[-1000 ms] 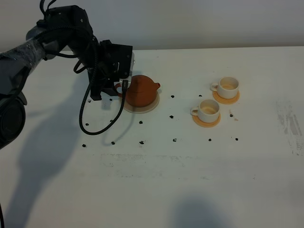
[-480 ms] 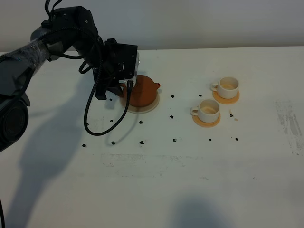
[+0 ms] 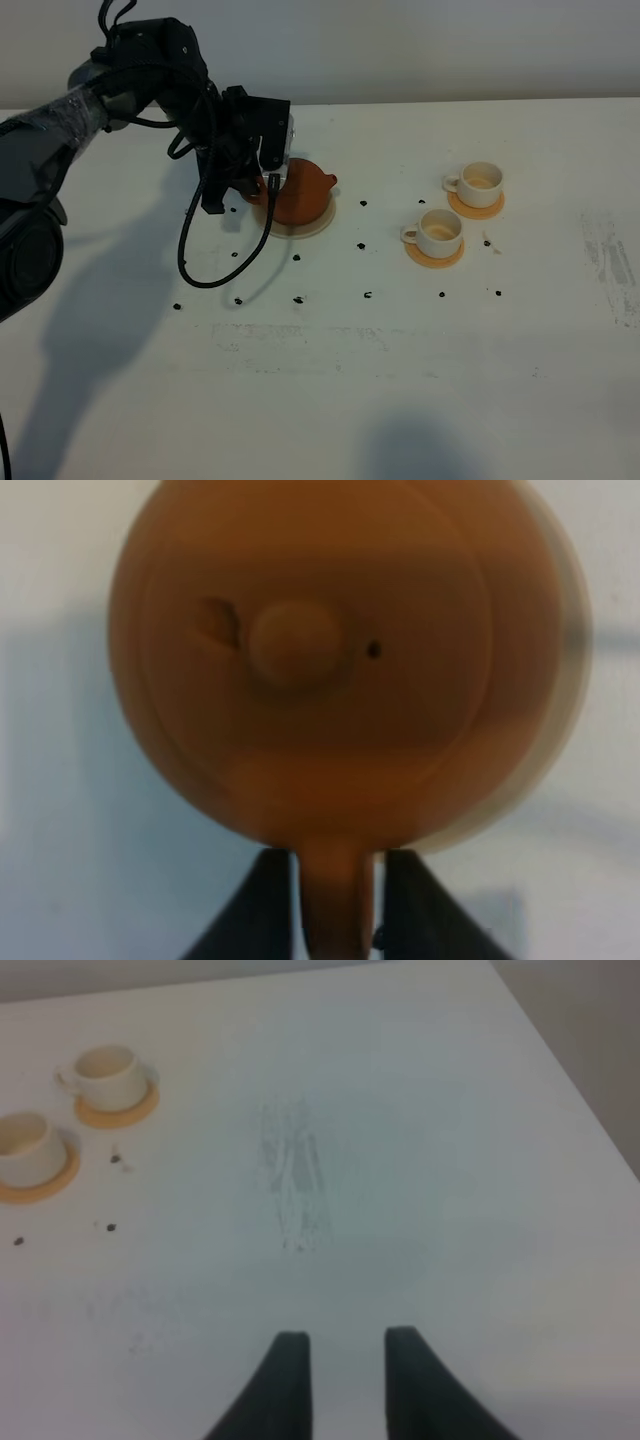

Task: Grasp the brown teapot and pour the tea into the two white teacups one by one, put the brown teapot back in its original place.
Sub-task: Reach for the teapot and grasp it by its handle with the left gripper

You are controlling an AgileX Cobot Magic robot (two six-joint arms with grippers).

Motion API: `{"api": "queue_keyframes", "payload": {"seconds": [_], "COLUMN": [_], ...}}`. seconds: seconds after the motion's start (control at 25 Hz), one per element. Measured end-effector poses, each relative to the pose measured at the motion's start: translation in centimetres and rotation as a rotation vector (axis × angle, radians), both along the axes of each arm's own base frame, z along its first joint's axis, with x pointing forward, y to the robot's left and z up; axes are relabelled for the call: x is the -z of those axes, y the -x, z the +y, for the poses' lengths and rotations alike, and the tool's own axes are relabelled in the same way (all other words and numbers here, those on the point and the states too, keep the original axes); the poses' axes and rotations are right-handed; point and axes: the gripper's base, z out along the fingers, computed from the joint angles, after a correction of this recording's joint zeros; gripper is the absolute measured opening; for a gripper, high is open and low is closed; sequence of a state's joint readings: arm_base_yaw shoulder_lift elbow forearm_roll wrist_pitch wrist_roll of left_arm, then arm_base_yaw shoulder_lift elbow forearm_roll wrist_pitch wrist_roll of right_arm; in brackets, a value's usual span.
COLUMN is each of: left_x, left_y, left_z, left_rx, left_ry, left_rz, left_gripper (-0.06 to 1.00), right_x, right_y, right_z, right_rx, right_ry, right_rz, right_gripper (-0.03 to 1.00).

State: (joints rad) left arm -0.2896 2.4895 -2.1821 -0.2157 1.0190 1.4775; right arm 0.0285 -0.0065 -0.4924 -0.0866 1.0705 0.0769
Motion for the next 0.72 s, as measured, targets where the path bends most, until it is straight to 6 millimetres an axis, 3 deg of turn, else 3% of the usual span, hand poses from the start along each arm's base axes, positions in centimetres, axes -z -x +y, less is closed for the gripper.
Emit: {"api": "queue_keyframes", "payload": {"seconds": [0.72], "left_x": [-0.66], "left_y": [0.23], "left_z": [-0.02], "left_rx": [-0.022], "left_ry": [0.01], "left_rz": [0.016], "left_gripper": [0.08], "right_x": [0.0], "right_y": [0.0], "right_z": [0.0], "right_rx": [0.0], "right_ry": [0.0], "right_rz": [0.0], "right_gripper": [0.21]}}
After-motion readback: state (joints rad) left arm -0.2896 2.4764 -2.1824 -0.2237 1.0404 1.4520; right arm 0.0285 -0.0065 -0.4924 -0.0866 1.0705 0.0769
